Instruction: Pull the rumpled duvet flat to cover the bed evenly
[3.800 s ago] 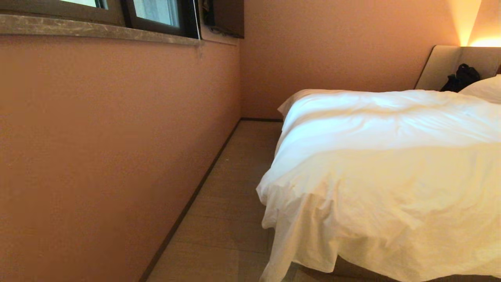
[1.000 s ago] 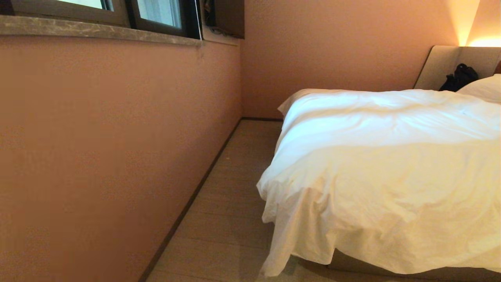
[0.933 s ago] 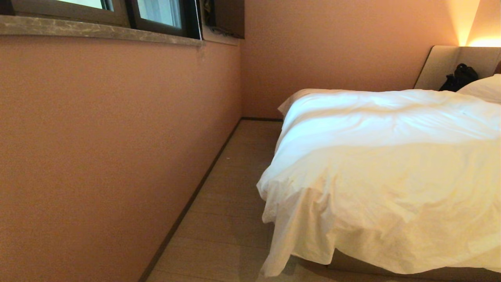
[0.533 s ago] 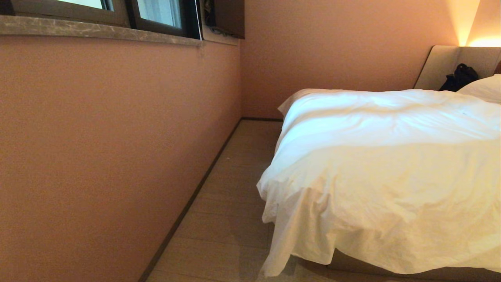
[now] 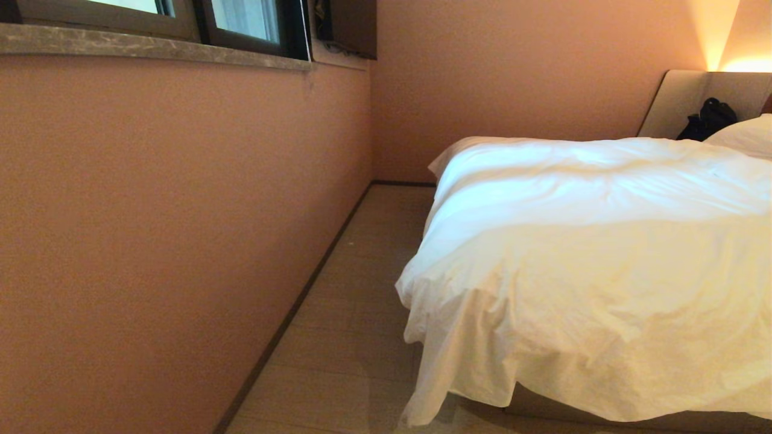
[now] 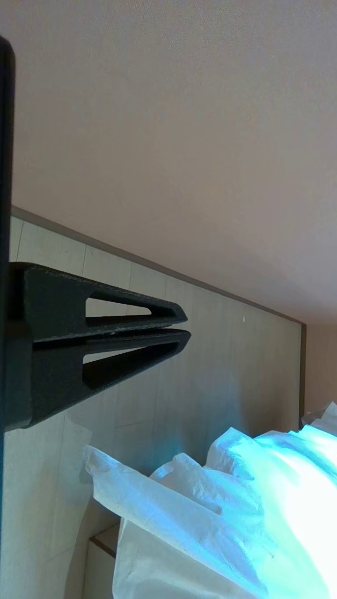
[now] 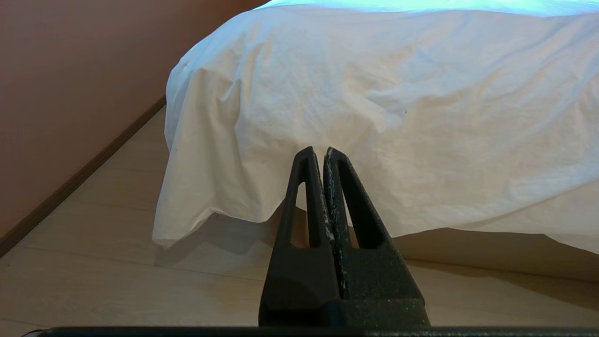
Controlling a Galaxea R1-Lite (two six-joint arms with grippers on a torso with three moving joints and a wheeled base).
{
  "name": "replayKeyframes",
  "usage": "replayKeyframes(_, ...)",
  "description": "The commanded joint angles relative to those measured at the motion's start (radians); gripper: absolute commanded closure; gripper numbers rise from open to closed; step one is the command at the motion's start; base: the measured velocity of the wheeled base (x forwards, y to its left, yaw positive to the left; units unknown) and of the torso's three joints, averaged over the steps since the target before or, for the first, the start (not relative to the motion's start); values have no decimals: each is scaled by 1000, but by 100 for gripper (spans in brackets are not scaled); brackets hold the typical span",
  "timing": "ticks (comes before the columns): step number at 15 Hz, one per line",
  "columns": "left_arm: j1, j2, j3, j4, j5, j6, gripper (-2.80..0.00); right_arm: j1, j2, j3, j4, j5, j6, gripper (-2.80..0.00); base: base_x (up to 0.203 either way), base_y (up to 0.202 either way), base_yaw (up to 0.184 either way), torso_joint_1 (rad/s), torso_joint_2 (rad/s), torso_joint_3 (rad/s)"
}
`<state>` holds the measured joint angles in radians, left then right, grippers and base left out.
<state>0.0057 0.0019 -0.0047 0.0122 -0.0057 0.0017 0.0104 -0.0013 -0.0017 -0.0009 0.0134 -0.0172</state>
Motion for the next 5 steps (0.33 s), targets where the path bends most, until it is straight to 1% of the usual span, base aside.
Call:
replayKeyframes(1,0,0,0,0,0,0,0,0,1,0,1,0,-3,0,0,0,0,0,0,0)
replayKeyframes(5,1,0,0,0,0,0,0,0,1,-1,1,-1,-3,0,0,0,0,0,0,0)
